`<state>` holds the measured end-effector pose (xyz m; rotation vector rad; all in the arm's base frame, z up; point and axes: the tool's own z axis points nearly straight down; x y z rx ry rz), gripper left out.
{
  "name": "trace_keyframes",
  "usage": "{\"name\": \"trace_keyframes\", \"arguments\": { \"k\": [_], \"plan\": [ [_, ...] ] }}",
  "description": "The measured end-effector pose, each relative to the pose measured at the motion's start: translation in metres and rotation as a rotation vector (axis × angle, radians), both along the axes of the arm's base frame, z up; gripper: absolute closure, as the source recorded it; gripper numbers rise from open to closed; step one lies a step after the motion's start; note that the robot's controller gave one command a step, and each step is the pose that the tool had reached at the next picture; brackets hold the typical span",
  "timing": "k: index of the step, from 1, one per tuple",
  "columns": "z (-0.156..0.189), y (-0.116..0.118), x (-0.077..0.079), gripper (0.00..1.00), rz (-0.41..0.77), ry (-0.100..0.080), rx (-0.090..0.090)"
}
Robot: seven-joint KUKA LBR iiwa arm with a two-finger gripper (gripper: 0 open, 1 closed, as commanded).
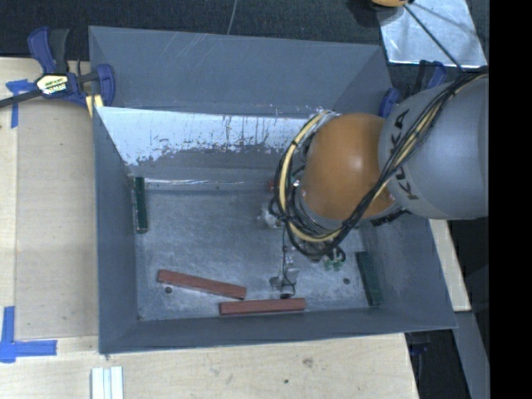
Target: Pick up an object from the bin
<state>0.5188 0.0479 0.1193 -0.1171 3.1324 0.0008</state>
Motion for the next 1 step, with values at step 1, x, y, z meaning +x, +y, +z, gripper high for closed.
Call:
{"name": "trace_keyframes", "arguments": {
  "k": [1],
  "plan": [
    [-0.0381, 0.0257, -0.0143, 0.0, -0.031, 0.007, -0.002]
  ]
}}
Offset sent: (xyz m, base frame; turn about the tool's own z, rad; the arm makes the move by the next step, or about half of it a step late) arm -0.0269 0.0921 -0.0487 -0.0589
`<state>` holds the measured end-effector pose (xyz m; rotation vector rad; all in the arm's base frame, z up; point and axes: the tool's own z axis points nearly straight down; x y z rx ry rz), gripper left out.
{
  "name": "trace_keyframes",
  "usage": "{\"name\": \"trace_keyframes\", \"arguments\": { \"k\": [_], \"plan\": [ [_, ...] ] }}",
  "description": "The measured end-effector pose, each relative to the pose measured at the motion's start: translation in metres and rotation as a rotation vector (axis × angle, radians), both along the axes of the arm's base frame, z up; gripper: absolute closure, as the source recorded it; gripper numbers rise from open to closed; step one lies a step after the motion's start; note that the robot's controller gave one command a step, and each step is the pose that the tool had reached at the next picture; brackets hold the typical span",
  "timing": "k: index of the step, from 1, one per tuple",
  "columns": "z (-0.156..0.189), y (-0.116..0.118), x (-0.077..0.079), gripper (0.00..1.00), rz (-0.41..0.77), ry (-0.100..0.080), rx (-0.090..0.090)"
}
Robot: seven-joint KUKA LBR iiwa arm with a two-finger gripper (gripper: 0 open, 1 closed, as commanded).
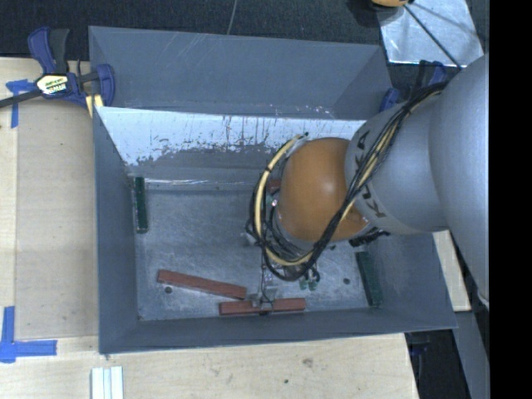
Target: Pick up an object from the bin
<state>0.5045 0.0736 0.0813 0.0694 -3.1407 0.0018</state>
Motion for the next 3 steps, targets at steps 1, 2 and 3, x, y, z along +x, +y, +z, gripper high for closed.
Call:
{"name": "trace_keyframes", "arguments": {
  "k": [1, 2, 3],
  "plan": [
    [-0.007, 0.042, -0.007, 0.0, 0.029, -0.001, 0.0],
    [-0.009, 0.073, -0.018, 1.0, -0.558, -0.005, 0.002],
    [-0.009, 0.073, -0.018, 1.0, -0.557, -0.005, 0.002]
  ]
}}
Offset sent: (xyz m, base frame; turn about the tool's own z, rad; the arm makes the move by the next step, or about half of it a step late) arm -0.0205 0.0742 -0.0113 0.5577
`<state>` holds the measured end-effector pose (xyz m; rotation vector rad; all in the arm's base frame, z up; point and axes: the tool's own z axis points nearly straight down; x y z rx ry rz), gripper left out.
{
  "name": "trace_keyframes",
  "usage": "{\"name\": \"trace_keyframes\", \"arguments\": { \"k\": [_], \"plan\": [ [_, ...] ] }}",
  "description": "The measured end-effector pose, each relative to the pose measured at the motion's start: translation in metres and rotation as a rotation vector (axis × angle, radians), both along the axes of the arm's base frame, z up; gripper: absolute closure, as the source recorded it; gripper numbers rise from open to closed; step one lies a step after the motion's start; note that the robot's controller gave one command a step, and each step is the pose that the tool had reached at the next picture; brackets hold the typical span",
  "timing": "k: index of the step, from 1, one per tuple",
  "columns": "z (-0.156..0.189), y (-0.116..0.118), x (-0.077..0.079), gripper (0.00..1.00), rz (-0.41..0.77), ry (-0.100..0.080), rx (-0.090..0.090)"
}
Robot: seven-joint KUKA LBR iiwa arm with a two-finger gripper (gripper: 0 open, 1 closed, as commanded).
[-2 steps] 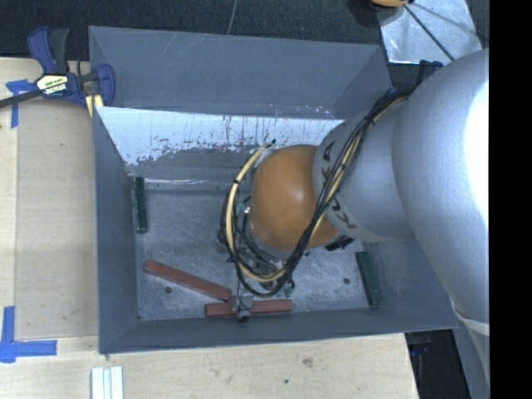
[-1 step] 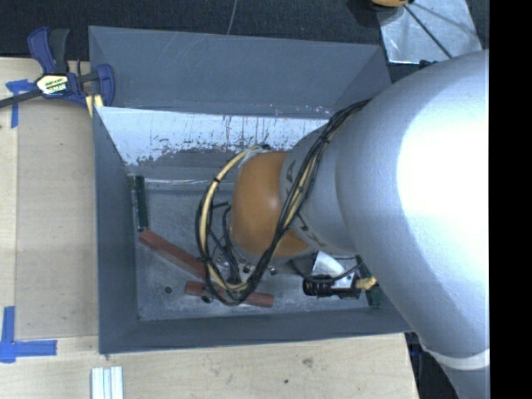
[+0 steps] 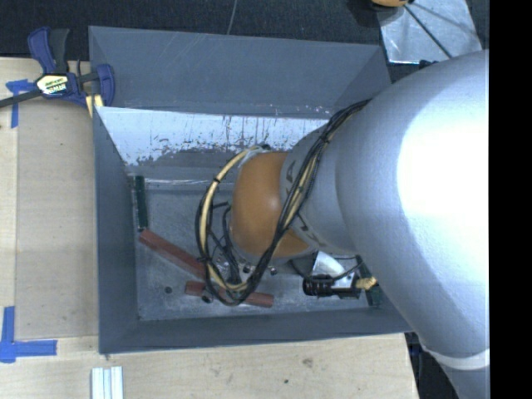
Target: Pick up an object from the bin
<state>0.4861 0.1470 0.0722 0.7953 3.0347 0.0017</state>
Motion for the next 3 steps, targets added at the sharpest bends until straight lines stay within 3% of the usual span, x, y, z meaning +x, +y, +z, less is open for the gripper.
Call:
{"name": "trace_keyframes", "arguments": {
  "k": [1, 2, 3],
  "plan": [
    [0.05, 0.004, 0.0, 1.0, -0.034, 0.009, -0.003],
    [0.019, 0.057, 0.002, 0.0, 0.489, 0.002, -0.001],
    [0.015, 0.06, 0.001, 0.0, 0.492, 0.003, -0.001]
  ]
}}
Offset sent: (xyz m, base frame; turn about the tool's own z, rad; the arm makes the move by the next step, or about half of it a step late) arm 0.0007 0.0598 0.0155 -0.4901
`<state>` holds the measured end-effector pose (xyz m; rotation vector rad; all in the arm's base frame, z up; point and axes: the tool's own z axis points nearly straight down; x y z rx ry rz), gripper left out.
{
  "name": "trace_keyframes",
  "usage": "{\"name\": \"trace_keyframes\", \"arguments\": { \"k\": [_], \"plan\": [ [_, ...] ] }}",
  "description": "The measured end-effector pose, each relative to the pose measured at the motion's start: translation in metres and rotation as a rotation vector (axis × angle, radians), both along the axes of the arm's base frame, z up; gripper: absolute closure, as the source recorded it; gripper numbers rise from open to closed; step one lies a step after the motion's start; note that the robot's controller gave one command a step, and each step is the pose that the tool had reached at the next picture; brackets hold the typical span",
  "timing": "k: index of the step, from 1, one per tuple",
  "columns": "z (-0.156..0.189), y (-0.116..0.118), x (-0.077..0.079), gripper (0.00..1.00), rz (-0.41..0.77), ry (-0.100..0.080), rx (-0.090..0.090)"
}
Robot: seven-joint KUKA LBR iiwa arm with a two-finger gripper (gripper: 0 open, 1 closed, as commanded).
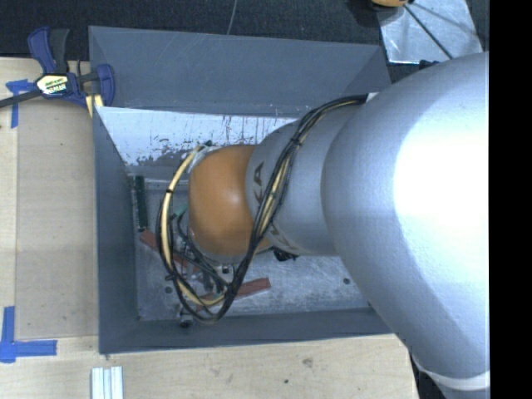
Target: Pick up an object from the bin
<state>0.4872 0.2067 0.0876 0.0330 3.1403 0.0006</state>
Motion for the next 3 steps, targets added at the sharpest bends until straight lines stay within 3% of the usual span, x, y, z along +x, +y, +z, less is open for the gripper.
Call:
{"name": "trace_keyframes", "arguments": {
  "k": [1, 2, 3],
  "plan": [
    [0.022, -0.025, 0.009, 0.0, -0.076, 0.005, 0.0],
    [-0.005, -0.019, 0.035, 1.0, -0.028, -0.003, 0.0],
    [-0.005, -0.019, 0.035, 0.0, -0.027, -0.004, 0.001]
  ]
}}
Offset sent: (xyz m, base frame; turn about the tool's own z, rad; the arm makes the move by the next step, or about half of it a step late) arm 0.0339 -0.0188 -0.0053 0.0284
